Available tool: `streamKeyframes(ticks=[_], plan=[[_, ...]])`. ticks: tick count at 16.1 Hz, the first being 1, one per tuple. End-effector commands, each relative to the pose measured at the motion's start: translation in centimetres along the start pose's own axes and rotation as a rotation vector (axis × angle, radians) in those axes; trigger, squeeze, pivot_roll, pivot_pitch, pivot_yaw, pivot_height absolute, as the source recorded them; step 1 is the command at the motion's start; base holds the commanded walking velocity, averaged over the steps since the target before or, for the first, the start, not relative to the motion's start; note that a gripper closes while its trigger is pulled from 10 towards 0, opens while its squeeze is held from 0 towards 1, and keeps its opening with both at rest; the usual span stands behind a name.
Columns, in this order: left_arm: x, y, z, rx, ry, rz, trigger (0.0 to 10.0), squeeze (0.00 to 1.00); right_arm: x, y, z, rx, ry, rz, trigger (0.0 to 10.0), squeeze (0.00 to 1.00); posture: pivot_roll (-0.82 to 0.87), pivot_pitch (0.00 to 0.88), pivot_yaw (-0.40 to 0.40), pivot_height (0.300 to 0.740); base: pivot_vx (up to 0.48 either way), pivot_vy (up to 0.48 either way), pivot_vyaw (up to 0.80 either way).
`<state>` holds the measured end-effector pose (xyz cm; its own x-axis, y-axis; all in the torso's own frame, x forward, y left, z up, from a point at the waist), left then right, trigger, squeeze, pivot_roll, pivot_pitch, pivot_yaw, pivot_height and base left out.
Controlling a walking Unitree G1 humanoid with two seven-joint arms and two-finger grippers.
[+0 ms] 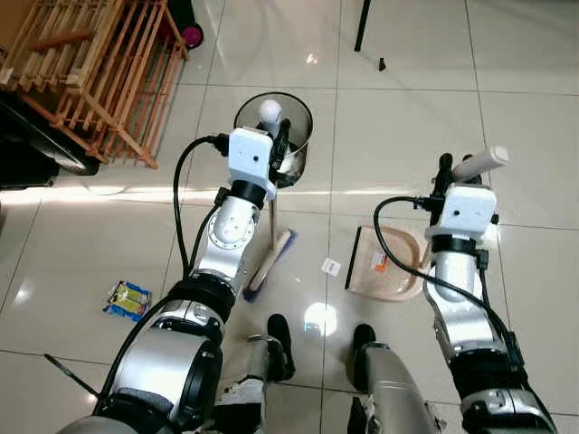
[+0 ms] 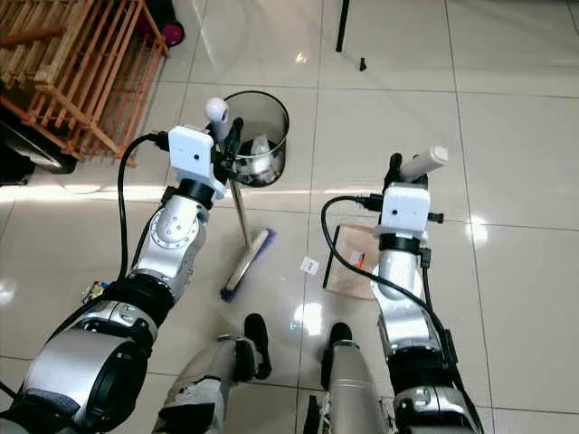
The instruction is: Sweep floor
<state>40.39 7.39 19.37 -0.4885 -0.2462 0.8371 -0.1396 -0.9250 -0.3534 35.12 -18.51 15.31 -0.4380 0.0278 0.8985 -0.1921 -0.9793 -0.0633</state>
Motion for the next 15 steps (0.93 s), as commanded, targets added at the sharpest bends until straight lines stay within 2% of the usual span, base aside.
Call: streamKeyframes(ticks=[1,8,15], plan=[[-0.9,0.0,-0.5,-0.002,-0.035,-0.004,10.0,0.0,-4.0,0.8,-2.7,-0.012,-0.186,-0.019,10.0,0.0,0.07,0.364,0.134,0.74,0.0,0.0,0.0],[-0.8,0.5,-0.5,-0.015,-0.03,-0.013,10.0,0.0,-2.8,1.3,-1.9,-0.032,-0.104,0.096,10.0,0.0,0.08,0.368,0.131,0.74,0.0,0.0,0.0],[-1.0,0.6,-0.9,-0.028,-0.025,-0.011,10.0,0.0,-1.6,1.6,-1.4,-0.028,-0.038,0.119,10.0,0.0,0.07,0.349,0.129,0.74,0.0,0.0,0.0]])
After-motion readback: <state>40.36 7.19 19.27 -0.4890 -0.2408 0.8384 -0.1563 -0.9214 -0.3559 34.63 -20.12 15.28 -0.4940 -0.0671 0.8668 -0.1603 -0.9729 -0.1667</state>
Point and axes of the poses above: a point about 5 cm out from each wrist's last joint towards the gripper, its own z axis pointing out of the wrist towards the gripper, its own x axis along the axis of the wrist's last joint, y = z × x, the point moved 4 cm from there along z, pointing out of the wrist towards the gripper, and after that the axes turned 14 degrees about z, right-handed, at the moved point
